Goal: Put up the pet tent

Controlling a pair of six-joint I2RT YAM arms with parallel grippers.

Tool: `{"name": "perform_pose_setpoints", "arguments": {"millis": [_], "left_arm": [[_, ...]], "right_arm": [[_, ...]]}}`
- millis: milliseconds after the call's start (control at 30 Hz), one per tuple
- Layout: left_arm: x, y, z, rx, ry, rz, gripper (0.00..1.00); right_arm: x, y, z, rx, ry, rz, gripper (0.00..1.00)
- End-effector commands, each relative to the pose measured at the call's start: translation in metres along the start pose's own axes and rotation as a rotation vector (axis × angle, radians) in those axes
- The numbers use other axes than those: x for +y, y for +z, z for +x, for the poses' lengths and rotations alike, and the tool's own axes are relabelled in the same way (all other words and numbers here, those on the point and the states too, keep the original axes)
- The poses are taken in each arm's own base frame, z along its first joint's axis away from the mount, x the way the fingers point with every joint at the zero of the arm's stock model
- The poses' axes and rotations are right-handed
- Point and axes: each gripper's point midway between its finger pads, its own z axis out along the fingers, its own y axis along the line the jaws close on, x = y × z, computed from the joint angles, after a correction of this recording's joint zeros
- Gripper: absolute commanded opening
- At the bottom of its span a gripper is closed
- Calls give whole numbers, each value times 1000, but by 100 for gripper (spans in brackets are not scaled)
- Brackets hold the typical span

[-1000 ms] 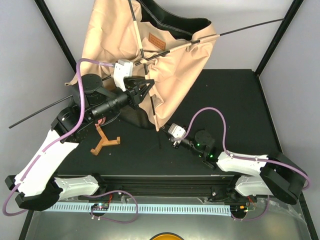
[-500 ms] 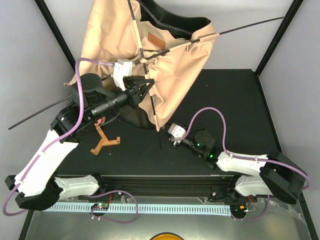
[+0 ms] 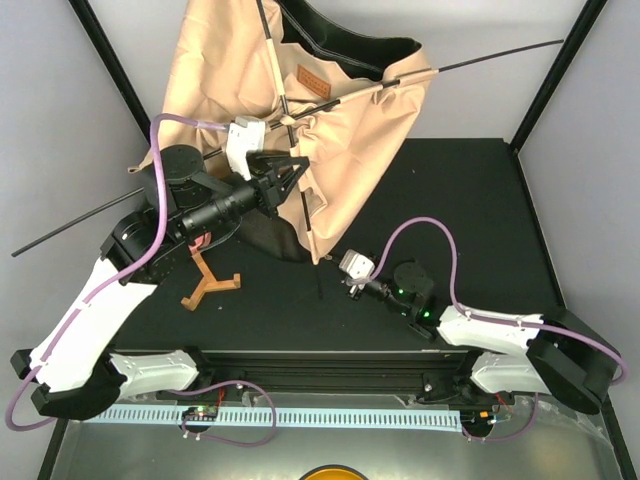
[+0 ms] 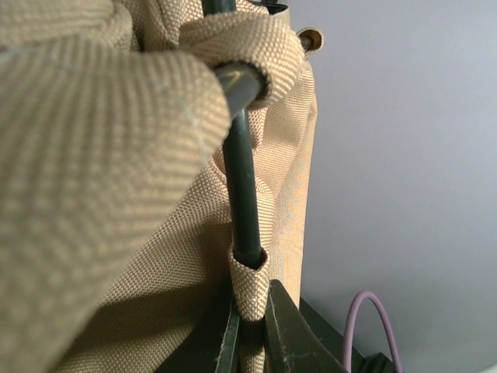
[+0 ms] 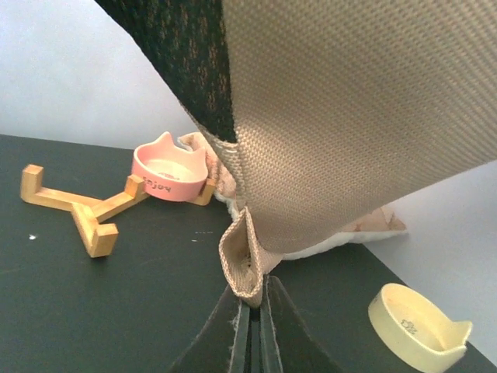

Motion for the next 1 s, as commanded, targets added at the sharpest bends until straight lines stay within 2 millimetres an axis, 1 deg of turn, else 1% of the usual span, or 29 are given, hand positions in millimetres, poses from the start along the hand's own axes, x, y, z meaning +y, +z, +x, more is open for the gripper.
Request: {"name": "perform_pose_setpoints", "arguments": {"millis": [0, 167, 233, 300, 433, 633, 767, 967], "left_arm": [[-17, -6, -47, -162, 38, 46, 1], [-16, 7, -54, -238, 87, 58, 2], [-16, 11, -55, -268, 124, 71, 1], [-21, 13, -58, -304, 175, 101, 2], [-21, 19, -55, -338, 249, 112, 1], [-24, 18, -53, -381, 317, 134, 2], [-22, 21, -51, -372, 288, 132, 1], [-25, 21, -47, -363, 259, 166, 2]], "right_arm": [[13, -9, -10, -36, 38, -82, 1], [32, -22, -13, -23, 88, -194, 1], [34, -25, -11, 2, 99, -216, 1], [36, -29, -10, 21, 103, -224, 1], [38, -35, -10, 39, 104, -239, 1], [37, -38, -11, 67, 125, -244, 1], [34, -37, -13, 72, 133, -236, 1], [29, -31, -16, 83, 157, -219, 2]]}}
